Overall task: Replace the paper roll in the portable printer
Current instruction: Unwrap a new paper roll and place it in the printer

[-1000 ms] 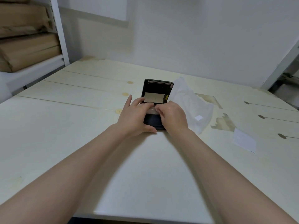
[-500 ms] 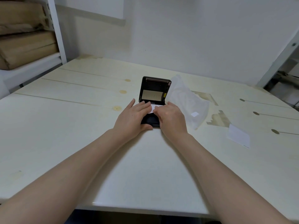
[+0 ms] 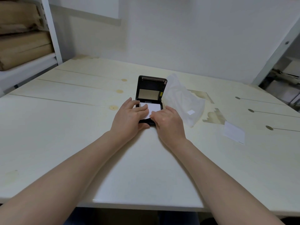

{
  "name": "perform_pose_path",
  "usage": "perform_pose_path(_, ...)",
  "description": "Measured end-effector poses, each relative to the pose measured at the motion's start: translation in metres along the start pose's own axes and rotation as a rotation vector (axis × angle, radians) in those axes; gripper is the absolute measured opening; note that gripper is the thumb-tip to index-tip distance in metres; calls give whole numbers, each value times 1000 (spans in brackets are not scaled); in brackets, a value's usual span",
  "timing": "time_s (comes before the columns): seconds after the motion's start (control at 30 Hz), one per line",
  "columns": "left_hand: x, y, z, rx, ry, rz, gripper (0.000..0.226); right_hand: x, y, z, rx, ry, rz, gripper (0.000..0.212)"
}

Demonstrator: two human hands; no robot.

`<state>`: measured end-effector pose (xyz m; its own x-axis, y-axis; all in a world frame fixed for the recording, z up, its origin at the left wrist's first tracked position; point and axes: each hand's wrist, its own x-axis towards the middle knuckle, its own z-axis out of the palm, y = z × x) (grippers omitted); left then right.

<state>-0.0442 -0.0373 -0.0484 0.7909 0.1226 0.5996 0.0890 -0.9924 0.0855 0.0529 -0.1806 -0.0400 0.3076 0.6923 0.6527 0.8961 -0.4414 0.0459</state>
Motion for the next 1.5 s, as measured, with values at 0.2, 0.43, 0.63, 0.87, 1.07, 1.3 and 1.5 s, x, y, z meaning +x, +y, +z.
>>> perform_pose_path(0.2,-2,8,-4,-1,55,-64,26,-9,-1,-4,-10,30,-49,17)
perform_pose_path(0.43,-10,13,-6,-13,-21,-109,53,-18,-5,-9,-14,21,-70,16)
perform_pose_path(0.63,-15,11,-17,-95,-133,-137,48,-21,-4,-13,149,61,2,33)
perform_pose_path(0.87,-1,7,-13,-263,-28,-272,27,-18,-1,-13,206,62,57,38)
perform_pose_path(1.07,8,8,-14,-258,8,-350,20,13,1,-25,284,14,275,49)
perform_pose_path(1.3,9,12,-17,-175,-8,-353,20,90,28,-30,438,-31,402,46)
perform_pose_path(1.5,14,17,-20,-206,6,-440,58,76,25,-28,498,-17,352,24)
